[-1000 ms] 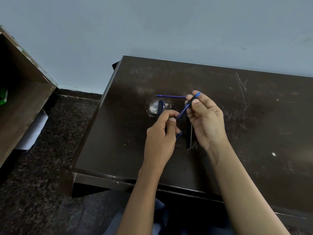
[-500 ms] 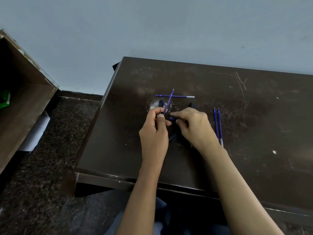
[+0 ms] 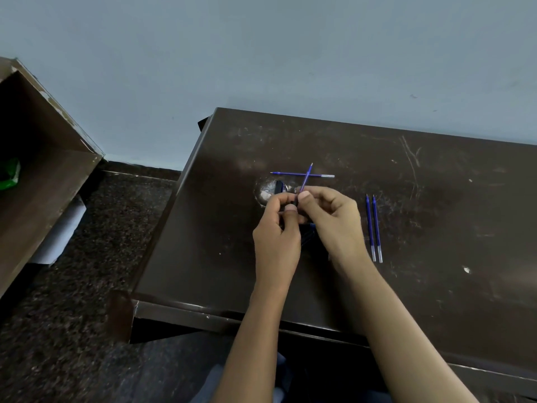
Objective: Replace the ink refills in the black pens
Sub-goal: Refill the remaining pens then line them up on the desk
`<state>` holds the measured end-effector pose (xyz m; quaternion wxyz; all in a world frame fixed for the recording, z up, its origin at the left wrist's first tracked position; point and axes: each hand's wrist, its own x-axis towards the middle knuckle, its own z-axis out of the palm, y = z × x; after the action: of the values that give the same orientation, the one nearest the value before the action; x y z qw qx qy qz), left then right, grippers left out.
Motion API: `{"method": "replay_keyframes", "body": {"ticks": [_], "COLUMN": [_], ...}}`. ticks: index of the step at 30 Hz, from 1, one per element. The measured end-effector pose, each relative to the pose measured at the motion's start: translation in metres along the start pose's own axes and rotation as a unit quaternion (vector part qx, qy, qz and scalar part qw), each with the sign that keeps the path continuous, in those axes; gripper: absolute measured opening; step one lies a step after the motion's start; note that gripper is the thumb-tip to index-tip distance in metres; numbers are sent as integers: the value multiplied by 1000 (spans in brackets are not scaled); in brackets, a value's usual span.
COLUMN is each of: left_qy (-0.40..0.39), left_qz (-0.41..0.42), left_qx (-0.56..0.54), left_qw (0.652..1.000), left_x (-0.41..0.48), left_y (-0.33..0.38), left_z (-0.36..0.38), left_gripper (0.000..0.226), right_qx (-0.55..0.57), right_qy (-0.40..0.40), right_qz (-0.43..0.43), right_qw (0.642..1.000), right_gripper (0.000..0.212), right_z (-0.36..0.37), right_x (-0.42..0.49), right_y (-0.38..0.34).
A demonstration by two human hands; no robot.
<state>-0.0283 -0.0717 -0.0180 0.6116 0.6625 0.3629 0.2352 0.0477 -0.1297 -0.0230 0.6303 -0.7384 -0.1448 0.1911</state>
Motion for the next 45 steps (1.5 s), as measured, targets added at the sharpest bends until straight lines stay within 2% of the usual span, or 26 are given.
{"method": "replay_keyframes", "body": {"ticks": [5,9,11,12,14,16,18,22,27,38,45], "left_qy": [-12,7,10,10,8,3,0,-13,-20,-17,-17], "left_qz": [2,-1,-3,-3,-2,0,1,-6,-7,-6,-8], "left_qx": [13,12,13,13,14,17,20,27,34,35,38], "left_qw": [1000,1000,1000,1000,1000,1000,1000,1000,999,999,999], "left_x": [1,3,3,3,2,2,3,3,3,4,4], "left_y": [-2,-4,-4,-3,-2,-3,-3,-2,-2,-2,-4], "left_z": [0,-1,-1,-1,0,0,0,0,0,0,0], "left_gripper": [19,19,20,20,20,20,20,20,20,20,21], "right_qx": [89,75,-52,-147,-326,-424,-459,-471,-458,-464,-474], "right_qy": [19,61,54,23,-53,-99,-125,-138,-125,-125,-107], "right_qz": [64,5,-67,-92,-109,-106,-89,-75,-85,-121,-133], "right_qw": [994,995,995,985,937,894,875,868,876,869,864], "right_gripper": [13,5,11,15,21,23,23,21,20,19,24], "right_z": [10,3,-3,-4,-3,1,4,8,13,16,19], "right_x": [11,61,89,100,120,133,136,132,129,125,127], "right_y": [-17,-42,-49,-51,-46,-36,-26,-10,0,8,9]}}
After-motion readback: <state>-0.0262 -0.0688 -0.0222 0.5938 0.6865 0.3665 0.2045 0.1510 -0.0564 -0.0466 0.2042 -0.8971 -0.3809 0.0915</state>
